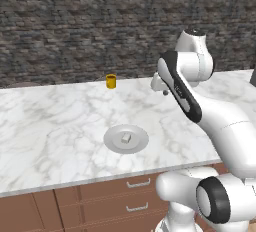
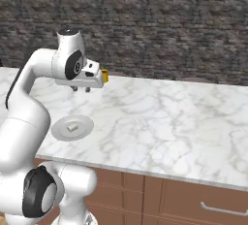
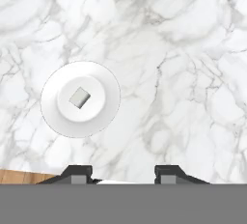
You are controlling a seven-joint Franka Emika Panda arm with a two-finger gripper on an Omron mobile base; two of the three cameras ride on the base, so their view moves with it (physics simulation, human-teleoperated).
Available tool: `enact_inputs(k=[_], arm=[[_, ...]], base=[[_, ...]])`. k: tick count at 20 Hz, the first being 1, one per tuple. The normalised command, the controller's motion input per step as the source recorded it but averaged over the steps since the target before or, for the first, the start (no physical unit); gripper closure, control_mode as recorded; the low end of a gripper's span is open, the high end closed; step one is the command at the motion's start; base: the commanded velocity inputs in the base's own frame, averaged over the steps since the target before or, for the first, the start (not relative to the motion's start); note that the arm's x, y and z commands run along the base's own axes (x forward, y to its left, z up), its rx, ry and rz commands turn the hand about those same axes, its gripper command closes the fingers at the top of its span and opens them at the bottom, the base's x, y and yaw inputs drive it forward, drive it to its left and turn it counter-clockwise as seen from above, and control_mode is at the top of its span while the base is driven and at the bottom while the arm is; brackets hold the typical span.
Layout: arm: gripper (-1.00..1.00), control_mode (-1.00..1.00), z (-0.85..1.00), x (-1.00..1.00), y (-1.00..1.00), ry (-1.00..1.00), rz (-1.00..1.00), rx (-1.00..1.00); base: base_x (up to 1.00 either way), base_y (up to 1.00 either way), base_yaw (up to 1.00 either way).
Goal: Pick up the marshmallow and place it in the cup of hot chocolate on the dining counter.
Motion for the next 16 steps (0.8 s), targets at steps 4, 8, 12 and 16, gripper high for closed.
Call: enact_inputs(k=[4, 8, 12, 16], arm=[[-1.00, -1.00, -0.05, -0.14, 0.06, 0.01, 0.00, 0.02], [-1.00, -1.00, -0.17, -0.54, 0.22, 0.00, 0.00, 0.18], [-1.00, -1.00, -0.39, -0.60, 0.33, 0.05, -0.01, 0.27], [-1.00, -1.00, -0.36, -0.47, 0.67, 0.01, -0.19, -0.02]], base=[[0.00, 0.00, 0.00], [0.00, 0.00, 0.00], [0.00, 0.00, 0.00], [0.00, 0.00, 0.00]])
